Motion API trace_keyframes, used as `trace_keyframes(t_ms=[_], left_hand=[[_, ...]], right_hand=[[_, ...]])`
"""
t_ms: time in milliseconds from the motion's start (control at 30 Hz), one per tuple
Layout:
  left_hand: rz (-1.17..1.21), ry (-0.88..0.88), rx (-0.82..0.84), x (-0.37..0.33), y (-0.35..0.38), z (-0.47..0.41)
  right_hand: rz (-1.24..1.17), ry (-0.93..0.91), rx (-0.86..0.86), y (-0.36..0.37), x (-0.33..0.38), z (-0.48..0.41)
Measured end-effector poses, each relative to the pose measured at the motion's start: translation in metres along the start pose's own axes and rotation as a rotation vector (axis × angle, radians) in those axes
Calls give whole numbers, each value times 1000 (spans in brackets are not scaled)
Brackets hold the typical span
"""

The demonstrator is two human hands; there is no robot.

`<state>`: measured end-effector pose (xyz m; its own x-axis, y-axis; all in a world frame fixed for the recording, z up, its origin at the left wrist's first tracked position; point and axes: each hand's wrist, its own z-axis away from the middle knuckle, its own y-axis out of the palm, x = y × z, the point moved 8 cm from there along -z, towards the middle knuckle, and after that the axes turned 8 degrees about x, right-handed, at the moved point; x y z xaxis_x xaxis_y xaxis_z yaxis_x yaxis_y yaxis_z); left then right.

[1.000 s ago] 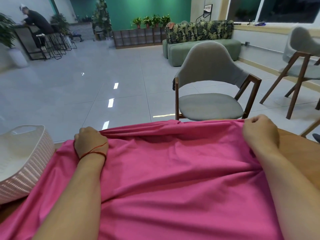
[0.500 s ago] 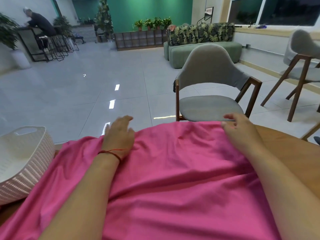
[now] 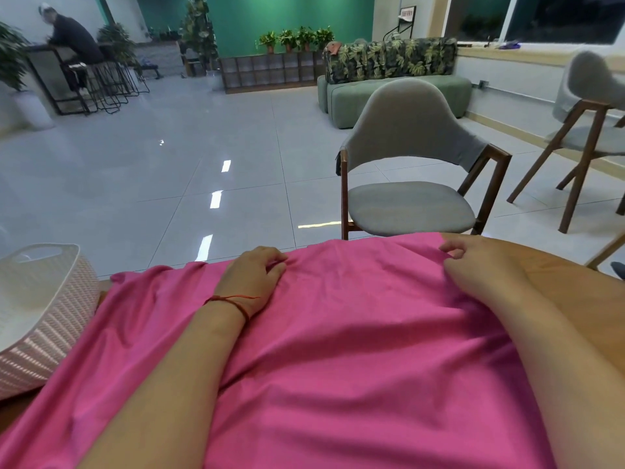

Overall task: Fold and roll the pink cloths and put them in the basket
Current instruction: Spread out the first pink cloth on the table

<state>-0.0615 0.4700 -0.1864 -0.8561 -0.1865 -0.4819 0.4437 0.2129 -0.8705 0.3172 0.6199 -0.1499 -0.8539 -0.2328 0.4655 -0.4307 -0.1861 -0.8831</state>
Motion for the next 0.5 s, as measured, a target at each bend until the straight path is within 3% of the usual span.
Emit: trace_keyframes(t_ms=[67, 167, 267, 367, 500], left_hand=[[9, -24, -32, 4, -1, 1], [-39, -49, -15, 1, 1, 3], [-154, -22, 168, -22, 19, 7], [-253, -7, 304, -50, 39, 10], [-301, -37, 321, -66, 54, 2]], right_hand=[[131, 62, -8, -14, -6, 4], [237, 188, -191, -45, -15, 7], [251, 198, -354, -59, -9, 14], [288, 155, -336, -55, 2, 18], [332, 42, -247, -41, 21, 16]])
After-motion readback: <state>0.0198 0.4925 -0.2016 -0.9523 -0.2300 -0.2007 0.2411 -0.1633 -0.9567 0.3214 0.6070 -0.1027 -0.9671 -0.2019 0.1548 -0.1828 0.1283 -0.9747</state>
